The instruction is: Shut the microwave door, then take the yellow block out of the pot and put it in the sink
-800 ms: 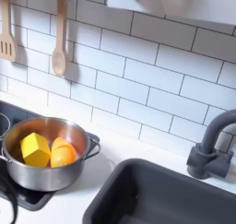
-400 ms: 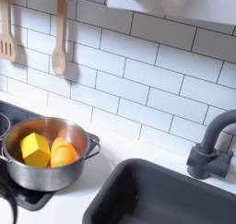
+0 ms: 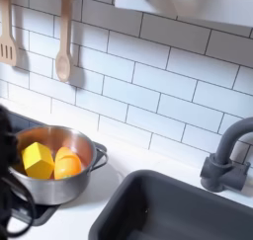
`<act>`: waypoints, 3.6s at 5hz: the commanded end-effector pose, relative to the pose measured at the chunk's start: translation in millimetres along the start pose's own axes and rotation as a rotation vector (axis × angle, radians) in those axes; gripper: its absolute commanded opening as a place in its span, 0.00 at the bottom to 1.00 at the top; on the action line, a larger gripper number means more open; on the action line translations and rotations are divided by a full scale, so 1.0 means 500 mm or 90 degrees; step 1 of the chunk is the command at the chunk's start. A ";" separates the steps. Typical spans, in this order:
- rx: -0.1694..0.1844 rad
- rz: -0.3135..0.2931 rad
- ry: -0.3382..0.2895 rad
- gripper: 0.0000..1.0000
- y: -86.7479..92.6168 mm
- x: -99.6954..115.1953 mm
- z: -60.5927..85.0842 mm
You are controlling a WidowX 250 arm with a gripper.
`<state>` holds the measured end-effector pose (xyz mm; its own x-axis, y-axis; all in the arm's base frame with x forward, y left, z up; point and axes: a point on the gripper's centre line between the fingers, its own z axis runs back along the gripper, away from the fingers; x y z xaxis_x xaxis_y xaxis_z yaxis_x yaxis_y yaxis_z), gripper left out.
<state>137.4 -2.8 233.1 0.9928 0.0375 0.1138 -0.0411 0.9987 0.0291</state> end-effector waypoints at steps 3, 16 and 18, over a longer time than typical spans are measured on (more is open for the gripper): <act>0.024 0.072 -0.059 0.00 0.098 0.122 0.023; 0.073 0.100 -0.269 0.00 0.173 0.388 0.180; 0.089 0.109 -0.222 1.00 0.181 0.367 0.156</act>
<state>310.0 93.1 331.0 0.8760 0.1659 0.4530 -0.2407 0.9641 0.1123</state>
